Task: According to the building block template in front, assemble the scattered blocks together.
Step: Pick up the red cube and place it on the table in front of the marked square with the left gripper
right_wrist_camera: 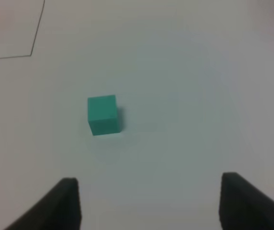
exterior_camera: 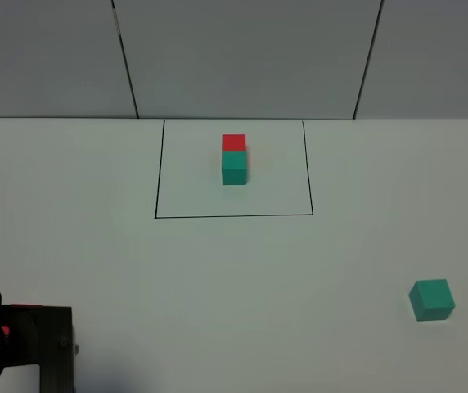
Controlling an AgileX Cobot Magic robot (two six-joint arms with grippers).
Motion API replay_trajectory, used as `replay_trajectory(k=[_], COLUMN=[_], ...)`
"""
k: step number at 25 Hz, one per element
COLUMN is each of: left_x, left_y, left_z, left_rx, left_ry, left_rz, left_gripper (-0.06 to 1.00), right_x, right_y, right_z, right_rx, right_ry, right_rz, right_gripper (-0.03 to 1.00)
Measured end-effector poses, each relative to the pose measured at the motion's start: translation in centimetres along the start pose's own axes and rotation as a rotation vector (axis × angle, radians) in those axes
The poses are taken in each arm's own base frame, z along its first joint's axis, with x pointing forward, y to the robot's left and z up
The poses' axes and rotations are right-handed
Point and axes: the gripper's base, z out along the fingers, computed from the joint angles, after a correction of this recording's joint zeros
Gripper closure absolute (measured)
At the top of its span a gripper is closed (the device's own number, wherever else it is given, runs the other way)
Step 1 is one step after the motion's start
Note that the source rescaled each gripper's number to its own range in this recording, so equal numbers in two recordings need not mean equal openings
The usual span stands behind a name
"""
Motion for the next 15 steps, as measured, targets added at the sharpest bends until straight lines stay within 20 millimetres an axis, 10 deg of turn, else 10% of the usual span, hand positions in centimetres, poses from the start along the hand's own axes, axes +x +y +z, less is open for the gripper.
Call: replay_trajectory(k=[15], left_x=[1.2], left_y=[2.9], left_z=[3.2], left_rx=[0.088], left_ry=[0.028], left_rz=[0.029], left_gripper=[-0.05], right_x=[0.0], right_y=[0.0], right_z=[0.0], right_rx=[0.000], right_ry=[0.000], right_rz=[0.000], right_gripper=[0.37])
